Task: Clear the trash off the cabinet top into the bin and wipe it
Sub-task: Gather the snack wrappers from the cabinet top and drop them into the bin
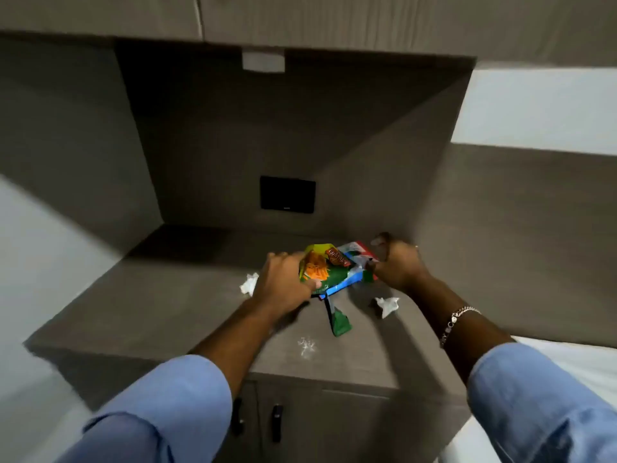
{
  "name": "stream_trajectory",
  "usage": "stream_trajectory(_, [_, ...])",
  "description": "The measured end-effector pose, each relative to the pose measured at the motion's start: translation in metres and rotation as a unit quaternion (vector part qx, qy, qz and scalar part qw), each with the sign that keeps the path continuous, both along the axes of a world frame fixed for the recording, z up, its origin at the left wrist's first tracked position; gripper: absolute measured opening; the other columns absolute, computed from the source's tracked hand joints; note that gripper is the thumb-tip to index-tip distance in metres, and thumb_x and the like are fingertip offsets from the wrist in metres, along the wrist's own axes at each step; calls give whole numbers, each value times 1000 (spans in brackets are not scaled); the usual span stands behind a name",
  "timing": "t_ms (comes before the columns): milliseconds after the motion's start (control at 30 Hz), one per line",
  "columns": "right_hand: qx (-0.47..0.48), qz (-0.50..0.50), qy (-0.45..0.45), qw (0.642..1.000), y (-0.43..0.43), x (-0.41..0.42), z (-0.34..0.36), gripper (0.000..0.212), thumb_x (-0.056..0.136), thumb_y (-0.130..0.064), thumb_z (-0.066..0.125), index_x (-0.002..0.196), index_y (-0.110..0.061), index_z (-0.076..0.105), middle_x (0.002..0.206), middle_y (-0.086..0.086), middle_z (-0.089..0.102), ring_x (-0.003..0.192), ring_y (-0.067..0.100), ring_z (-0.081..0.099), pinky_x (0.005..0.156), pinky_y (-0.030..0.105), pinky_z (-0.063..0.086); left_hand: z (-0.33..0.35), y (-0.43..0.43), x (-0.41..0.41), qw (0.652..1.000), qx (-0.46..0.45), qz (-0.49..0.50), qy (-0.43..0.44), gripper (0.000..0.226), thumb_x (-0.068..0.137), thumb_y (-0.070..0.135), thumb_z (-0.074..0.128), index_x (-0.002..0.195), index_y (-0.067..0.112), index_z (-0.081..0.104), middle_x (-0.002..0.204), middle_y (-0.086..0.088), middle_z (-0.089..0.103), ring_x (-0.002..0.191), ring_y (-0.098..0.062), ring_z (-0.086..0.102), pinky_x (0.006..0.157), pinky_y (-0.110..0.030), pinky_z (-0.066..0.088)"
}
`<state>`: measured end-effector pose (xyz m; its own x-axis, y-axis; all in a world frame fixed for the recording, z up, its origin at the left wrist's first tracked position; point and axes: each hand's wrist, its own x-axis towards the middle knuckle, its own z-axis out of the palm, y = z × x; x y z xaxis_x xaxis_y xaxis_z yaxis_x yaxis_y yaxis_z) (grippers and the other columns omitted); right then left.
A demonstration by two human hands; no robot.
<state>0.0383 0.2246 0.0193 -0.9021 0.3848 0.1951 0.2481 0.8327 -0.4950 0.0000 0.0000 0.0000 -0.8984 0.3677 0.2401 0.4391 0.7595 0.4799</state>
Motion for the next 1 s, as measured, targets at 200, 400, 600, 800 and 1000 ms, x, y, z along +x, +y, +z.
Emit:
stream_trajectory(200, [-180,-97,-59,977,22,-58,-37,71,72,-49,73,122,-2,54,121,23,64,108,36,62,85,39,50,-50,41,-28,999,-17,28,-37,45,75,24,71,118,18,64,113,-13,63,109,-34,59,91,-38,52])
stream_trajectory(400, [-348,-79,12,934,21,-78,-52,17,74,-3,73,85,-12,65,100,23,70,80,35,68,84,50,58,-54,52,-41,997,63,44,-6,40,73,7,56,106,24,73,97,-15,75,91,-40,68,78,-41,57])
stream_trajectory(600, [-375,-20,57,925,3,-54,-31,21,78,1,64,92,-12,74,75,7,75,59,21,68,47,28,51,-45,63,-36,974,198,35,-107,43,74,8,62,111,26,73,90,-4,77,78,-23,68,78,-24,55])
stream_trajectory(800, [-424,50,72,902,-37,12,-7,40,78,15,47,103,-6,72,84,12,72,64,22,64,60,30,51,-25,53,7,938,301,-27,-172,51,67,13,60,115,27,71,107,-10,73,81,-35,70,81,-46,59])
stream_trajectory(1000, [-502,57,198,840,-85,121,27,38,79,18,49,99,-7,70,78,2,74,59,7,66,49,18,52,15,23,102,926,355,-69,-108,45,78,-13,53,112,8,73,112,-17,72,93,-31,69,83,-32,54])
